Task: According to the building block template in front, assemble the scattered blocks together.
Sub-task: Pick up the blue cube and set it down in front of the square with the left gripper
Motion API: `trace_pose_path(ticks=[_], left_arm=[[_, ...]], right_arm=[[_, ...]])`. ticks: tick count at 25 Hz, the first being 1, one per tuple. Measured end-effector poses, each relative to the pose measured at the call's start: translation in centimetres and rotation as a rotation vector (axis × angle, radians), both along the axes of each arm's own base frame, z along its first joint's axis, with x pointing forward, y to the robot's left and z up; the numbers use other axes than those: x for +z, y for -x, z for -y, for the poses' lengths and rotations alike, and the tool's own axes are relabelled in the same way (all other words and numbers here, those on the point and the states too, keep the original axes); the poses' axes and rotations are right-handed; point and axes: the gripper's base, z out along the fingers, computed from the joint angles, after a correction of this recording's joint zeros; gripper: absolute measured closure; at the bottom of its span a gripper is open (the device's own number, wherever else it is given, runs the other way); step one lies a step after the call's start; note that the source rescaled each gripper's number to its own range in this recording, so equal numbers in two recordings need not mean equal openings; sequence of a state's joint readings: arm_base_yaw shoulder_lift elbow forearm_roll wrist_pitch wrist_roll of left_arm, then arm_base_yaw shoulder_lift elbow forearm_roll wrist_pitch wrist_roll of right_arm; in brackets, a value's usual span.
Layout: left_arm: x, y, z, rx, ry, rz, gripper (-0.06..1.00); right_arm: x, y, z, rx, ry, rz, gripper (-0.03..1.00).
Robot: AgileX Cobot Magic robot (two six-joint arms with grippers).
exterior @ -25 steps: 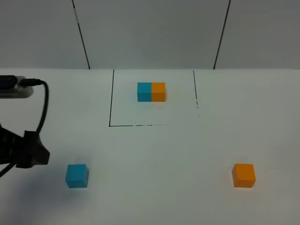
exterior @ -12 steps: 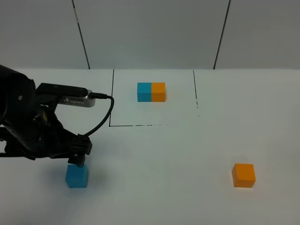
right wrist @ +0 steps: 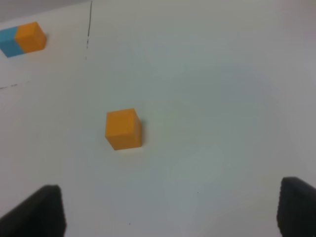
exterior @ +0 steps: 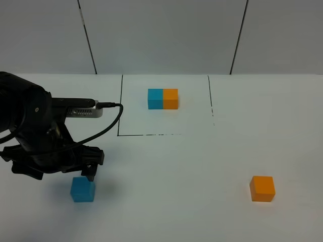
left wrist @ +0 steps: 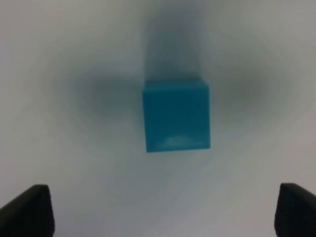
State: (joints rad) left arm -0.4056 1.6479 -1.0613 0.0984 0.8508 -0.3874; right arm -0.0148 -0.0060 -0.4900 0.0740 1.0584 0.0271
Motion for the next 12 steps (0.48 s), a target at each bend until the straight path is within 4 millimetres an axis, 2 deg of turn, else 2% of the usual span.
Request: trace_pose_path(ticks=[4, 12], left_arm=[[-0.8, -0.3, 0.1, 0.000, -0.006, -0.018, 0.07], [-5.0, -1.5, 0.7, -0.005, -0.031, -0.085, 0.08]], right_arm=[[0.0, 0.0, 0.0, 0.000, 0.000, 0.000, 0.25], [0.0, 0.0, 0.0, 0.000, 0.000, 0.000, 0.25]])
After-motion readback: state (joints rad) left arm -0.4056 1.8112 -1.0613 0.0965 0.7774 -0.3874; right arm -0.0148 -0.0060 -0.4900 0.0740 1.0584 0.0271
